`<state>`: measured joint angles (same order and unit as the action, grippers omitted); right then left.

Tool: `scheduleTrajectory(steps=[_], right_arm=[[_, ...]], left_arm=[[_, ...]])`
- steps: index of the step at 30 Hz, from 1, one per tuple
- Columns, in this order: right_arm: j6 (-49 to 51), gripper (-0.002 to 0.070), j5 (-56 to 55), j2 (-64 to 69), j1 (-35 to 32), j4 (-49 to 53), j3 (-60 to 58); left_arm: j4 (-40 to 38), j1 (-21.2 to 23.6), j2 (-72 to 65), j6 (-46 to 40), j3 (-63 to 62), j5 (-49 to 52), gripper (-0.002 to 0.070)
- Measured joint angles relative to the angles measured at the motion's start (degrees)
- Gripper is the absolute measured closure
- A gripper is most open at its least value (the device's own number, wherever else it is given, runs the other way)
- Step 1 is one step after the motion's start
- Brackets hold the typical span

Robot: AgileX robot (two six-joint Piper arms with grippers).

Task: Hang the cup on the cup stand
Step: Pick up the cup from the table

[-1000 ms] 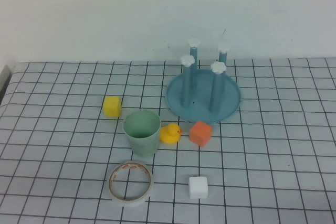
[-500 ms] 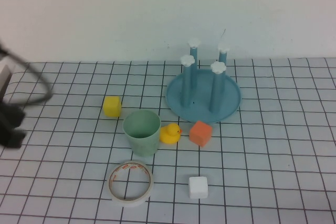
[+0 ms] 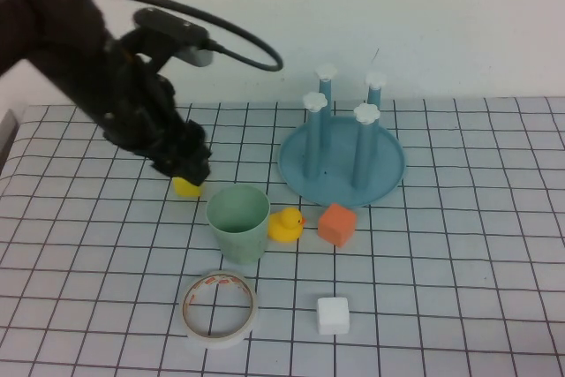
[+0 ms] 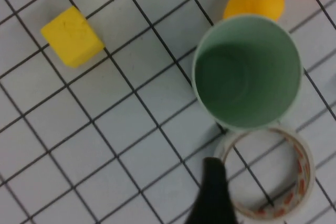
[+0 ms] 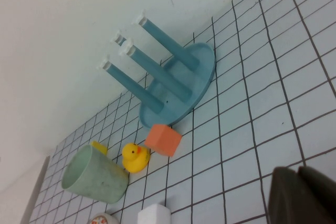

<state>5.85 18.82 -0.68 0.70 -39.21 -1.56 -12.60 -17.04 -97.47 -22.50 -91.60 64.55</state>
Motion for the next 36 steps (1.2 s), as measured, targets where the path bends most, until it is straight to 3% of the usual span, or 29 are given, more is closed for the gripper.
scheduleTrajectory(steps=[2, 5, 19, 23, 28, 31, 36], right_arm=[[-0.13, 0.0665, 0.00, 0.00, 0.00, 0.00, 0.00], [-0.13, 0.0665, 0.00, 0.00, 0.00, 0.00, 0.00], [-0.99, 0.0665, 0.00, 0.00, 0.00, -0.10, 0.00], [-1.33, 0.0665, 0.00, 0.00, 0.00, -0.10, 0.00], [-1.46, 0.0665, 0.00, 0.00, 0.00, -0.10, 0.00], [-1.51, 0.0665, 0.00, 0.00, 0.00, -0.10, 0.00], [-1.60, 0.0665, 0.00, 0.00, 0.00, -0.10, 0.00]], left_arm=[[-0.29, -0.09, -4.01, 1.54, -2.80, -0.12, 0.0193], [-0.28, -0.22, -9.35, 4.27, -6.06, -0.84, 0.0152], [-0.89, -0.22, -22.54, 8.60, -8.48, -6.52, 0.0152], [-0.95, -0.22, -23.83, 8.69, -8.48, -5.72, 0.0299], [-2.00, -0.22, -23.83, 6.27, -8.57, -4.92, 0.0591], [-2.24, -0.22, -23.83, 4.66, -8.82, -3.47, 0.0652], [-2.96, 0.77, -20.92, 4.02, -10.16, -3.46, 0.0669]])
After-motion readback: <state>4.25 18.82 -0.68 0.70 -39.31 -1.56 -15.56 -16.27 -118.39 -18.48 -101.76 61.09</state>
